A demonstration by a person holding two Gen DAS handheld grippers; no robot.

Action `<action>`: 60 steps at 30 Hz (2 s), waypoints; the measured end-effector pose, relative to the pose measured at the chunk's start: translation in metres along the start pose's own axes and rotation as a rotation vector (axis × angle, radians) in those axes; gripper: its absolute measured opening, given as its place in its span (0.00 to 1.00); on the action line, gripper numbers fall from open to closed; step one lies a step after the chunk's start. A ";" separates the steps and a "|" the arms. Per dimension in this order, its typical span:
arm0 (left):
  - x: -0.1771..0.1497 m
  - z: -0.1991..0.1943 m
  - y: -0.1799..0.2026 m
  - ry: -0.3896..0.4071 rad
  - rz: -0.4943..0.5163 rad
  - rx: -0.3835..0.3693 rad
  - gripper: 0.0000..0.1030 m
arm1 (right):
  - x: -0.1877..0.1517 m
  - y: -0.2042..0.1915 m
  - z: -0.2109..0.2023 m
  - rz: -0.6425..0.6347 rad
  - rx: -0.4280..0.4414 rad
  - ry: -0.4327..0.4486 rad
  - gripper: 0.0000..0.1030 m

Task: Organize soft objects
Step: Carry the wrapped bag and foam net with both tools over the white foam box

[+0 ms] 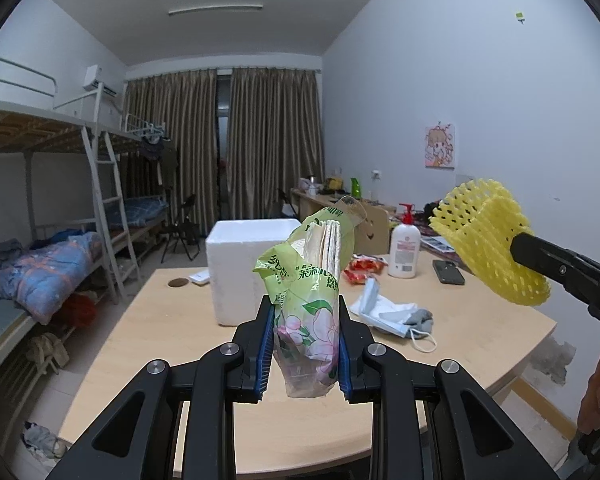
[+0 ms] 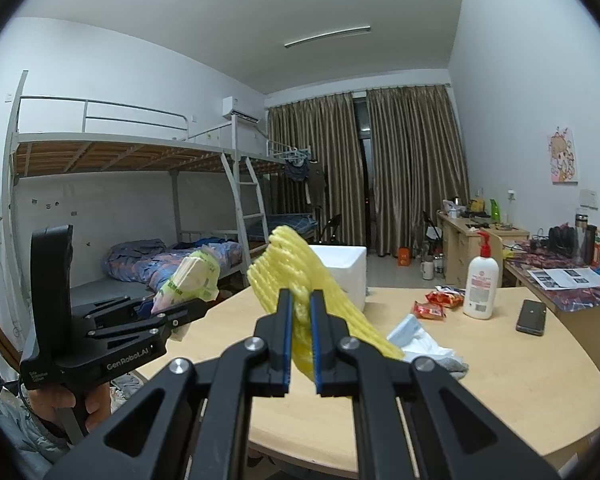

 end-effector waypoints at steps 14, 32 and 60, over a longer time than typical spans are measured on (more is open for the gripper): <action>0.001 -0.004 -0.036 -0.001 -0.020 0.103 0.27 | -0.001 -0.026 0.044 -0.022 0.083 -0.044 0.10; 0.026 0.049 -0.054 -0.026 -0.014 0.081 0.27 | 0.028 -0.017 0.103 0.005 0.095 -0.091 0.10; 0.075 0.198 -0.107 -0.128 -0.046 -0.026 0.27 | 0.071 0.001 0.213 -0.007 0.053 -0.185 0.10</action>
Point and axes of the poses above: each gripper's, at about its wrist camera, not at the fingertips, and z roughly the way its jaws point, y to its right, x to its top, the point moved 7 cm from there along z, roughly the way its jaws point, and after that the axes turned 15 degrees about z, right-handed, at the moved point
